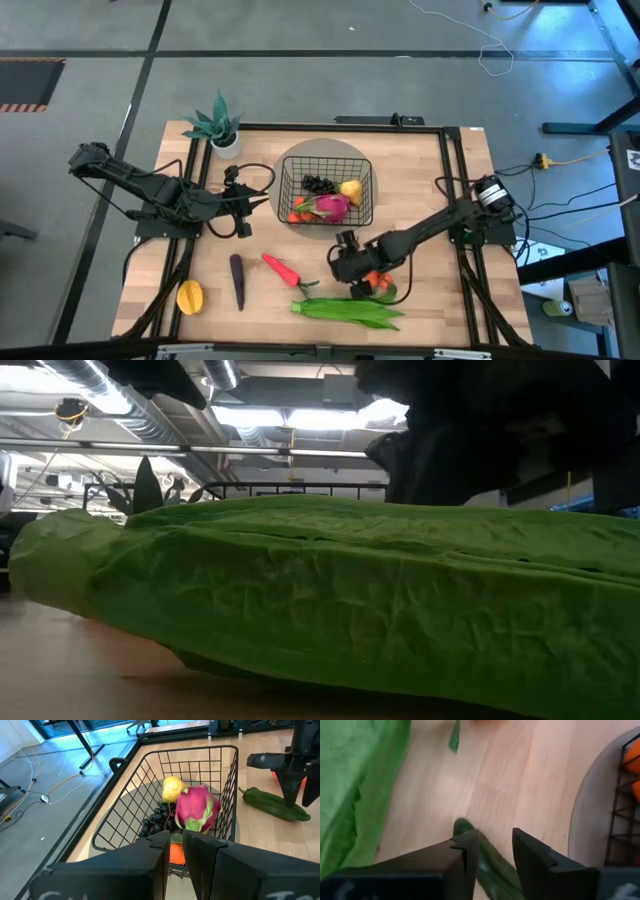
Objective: Build produce basket
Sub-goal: Put the chili pepper into the black wire basket
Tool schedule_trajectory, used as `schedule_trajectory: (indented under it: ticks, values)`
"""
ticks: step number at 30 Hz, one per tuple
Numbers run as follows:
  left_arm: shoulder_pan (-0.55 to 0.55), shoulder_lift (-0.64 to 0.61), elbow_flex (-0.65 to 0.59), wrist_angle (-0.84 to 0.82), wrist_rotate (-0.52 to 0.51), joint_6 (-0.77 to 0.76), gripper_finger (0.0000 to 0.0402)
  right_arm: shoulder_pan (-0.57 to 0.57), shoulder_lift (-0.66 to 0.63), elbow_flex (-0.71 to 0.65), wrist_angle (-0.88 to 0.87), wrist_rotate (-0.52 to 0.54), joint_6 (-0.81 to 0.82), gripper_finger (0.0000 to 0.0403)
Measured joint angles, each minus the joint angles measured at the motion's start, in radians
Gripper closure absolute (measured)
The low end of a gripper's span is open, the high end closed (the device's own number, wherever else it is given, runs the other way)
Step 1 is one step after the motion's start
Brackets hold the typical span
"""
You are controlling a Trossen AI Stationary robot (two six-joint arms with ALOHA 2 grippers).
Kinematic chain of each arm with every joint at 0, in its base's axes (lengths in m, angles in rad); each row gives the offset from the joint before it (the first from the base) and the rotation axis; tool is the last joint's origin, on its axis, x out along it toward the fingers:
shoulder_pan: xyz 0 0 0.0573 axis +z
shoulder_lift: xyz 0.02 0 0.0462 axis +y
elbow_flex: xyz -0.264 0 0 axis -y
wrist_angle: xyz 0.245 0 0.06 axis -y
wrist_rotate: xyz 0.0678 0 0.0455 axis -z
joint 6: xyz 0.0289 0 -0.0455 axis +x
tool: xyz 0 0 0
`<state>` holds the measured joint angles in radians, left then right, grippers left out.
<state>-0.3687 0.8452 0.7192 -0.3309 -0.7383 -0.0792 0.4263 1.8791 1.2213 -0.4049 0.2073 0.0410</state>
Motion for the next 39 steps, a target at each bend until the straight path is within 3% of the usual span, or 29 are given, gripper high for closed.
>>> schedule_trajectory:
  ticks: [10, 29, 39]
  values:
    - [0.000, 0.000, 0.000, 0.000, 0.000, 0.000, 0.0358, 0.003, 0.011, 0.000, -0.131, -0.053, 0.008, 0.0295]
    - [0.000, 0.000, 0.000, 0.000, 0.000, 0.000, 0.0358, 0.003, 0.060, 0.004, -0.091, -0.058, -0.015, 0.0295]
    - [0.000, 0.000, 0.000, 0.000, 0.000, 0.000, 0.0358, 0.003, 0.069, 0.000, 0.098, -0.136, 0.402, 0.0295]
